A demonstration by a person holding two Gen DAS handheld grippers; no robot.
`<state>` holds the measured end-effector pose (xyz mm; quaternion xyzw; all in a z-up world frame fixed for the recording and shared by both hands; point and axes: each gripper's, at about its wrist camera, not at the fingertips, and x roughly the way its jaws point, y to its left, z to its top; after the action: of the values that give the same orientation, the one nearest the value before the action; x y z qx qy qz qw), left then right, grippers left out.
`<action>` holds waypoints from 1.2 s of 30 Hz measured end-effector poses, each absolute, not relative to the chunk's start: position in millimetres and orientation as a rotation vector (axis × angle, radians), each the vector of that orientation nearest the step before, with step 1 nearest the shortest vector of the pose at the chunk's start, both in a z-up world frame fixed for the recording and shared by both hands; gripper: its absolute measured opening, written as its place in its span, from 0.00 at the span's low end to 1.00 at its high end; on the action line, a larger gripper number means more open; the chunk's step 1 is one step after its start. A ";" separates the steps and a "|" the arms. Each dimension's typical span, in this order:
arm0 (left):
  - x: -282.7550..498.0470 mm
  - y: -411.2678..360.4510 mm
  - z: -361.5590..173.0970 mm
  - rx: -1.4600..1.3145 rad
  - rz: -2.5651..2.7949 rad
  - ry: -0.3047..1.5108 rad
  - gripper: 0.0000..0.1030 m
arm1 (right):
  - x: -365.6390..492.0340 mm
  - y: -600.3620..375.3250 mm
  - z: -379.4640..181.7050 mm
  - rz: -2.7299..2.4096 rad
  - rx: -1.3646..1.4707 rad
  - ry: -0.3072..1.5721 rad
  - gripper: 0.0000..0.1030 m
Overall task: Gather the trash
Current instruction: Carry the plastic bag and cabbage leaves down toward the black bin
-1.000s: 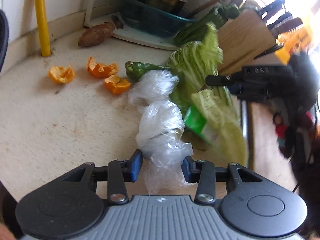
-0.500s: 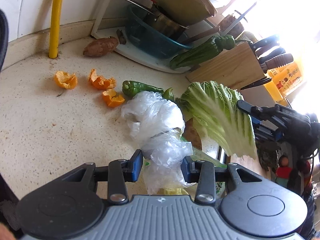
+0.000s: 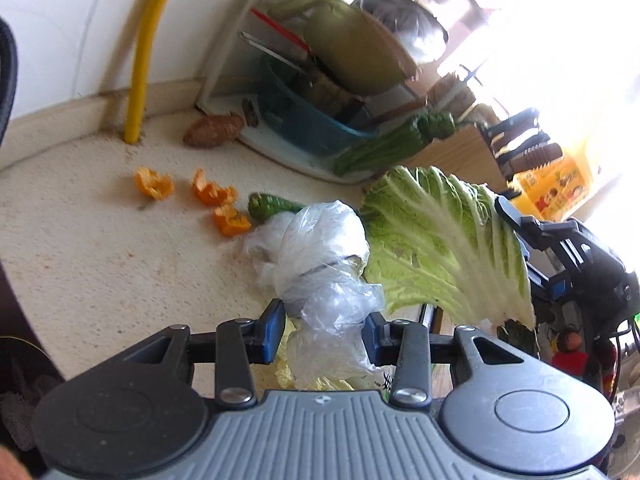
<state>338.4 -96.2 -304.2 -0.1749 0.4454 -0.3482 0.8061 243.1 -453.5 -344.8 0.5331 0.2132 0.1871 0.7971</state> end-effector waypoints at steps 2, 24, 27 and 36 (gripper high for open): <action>336.4 -89.3 -300.9 -0.389 -0.726 0.936 0.37 | 244.9 -450.2 -340.5 0.432 1.154 0.444 0.15; 286.0 63.1 -271.1 -0.505 -0.449 0.751 0.37 | 286.5 -333.0 -286.7 0.839 1.074 0.512 0.16; 277.3 83.9 -271.7 -0.518 -0.415 0.741 0.37 | 292.9 -304.6 -281.2 0.889 1.062 0.540 0.16; 253.2 124.6 -278.8 -0.507 -0.326 0.732 0.37 | 291.6 -224.1 -278.0 1.019 1.026 0.622 0.17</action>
<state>253.2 124.6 -278.8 -0.2439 0.3523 -0.1569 0.8898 291.6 -224.1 -278.0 0.4616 0.2798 0.4586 0.7059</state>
